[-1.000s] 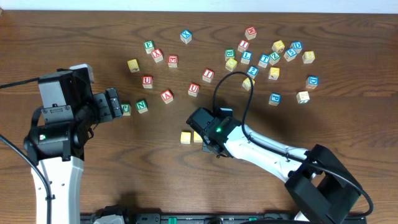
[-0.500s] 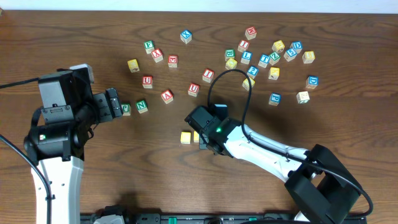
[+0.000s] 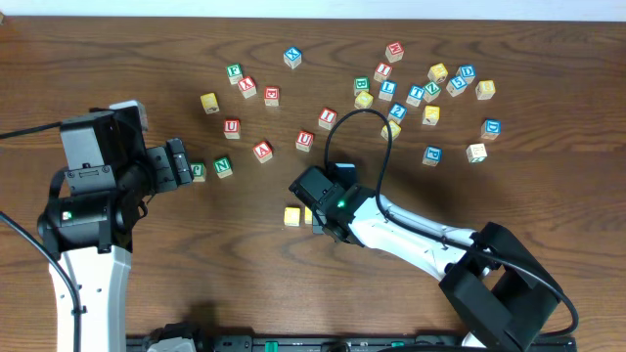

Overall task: Spell out CORL
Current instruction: 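Lower the R block beside the O block and align it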

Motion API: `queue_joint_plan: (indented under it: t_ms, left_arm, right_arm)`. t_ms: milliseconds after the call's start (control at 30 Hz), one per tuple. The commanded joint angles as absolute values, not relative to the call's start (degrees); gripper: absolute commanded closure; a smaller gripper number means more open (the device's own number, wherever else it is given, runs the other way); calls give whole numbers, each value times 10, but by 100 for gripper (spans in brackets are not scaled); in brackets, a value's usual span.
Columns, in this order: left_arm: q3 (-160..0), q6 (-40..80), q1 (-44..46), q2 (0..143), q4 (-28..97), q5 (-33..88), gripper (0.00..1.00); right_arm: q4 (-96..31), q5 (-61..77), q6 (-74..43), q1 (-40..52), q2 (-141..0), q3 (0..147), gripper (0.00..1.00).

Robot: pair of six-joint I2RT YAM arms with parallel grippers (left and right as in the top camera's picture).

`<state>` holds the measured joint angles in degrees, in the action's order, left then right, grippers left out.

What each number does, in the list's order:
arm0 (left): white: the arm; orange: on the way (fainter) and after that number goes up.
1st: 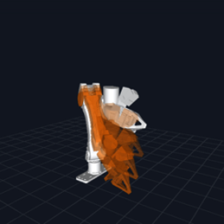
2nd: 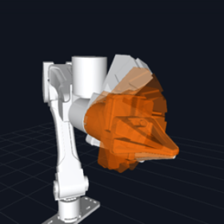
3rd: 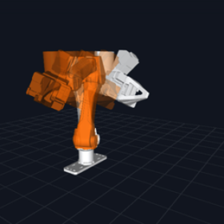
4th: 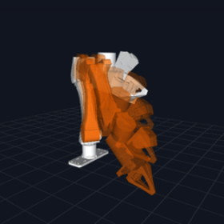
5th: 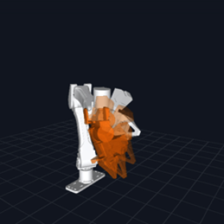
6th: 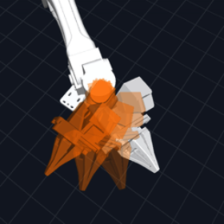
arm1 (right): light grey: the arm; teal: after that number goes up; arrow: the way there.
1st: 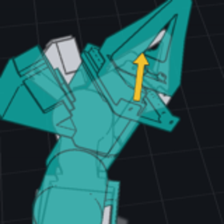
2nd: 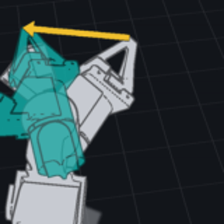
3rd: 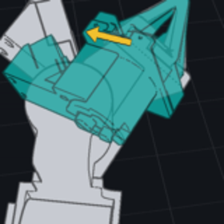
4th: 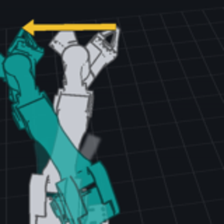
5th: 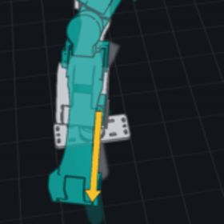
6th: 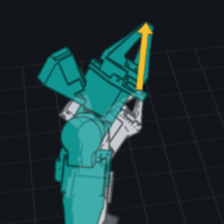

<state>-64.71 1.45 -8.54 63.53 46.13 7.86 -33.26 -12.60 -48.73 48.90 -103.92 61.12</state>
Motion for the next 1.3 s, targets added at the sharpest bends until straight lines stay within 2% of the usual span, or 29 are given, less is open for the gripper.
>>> queue_joint_plan:
  t_ms: [0,400,533,667,1100,1267]
  left_arm:
    - [-659,11,-88,632,462,85,8]
    - [-659,11,-88,632,462,85,8]
    - [-659,11,-88,632,462,85,8]
    - [-659,11,-88,632,462,85,8]
    - [-659,11,-88,632,462,85,8]
    - [-659,11,-88,632,462,85,8]
  right_arm:
    - [-325,-116,-481,492,-1054,611,89]
    - [-317,-103,-481,492,-1054,611,89]
    - [-317,-103,-481,492,-1054,611,83]
    - [-317,-103,-481,492,-1054,611,72]
    - [-321,-103,-481,492,-1054,611,69]
    - [-321,-103,-481,492,-1054,611,64]
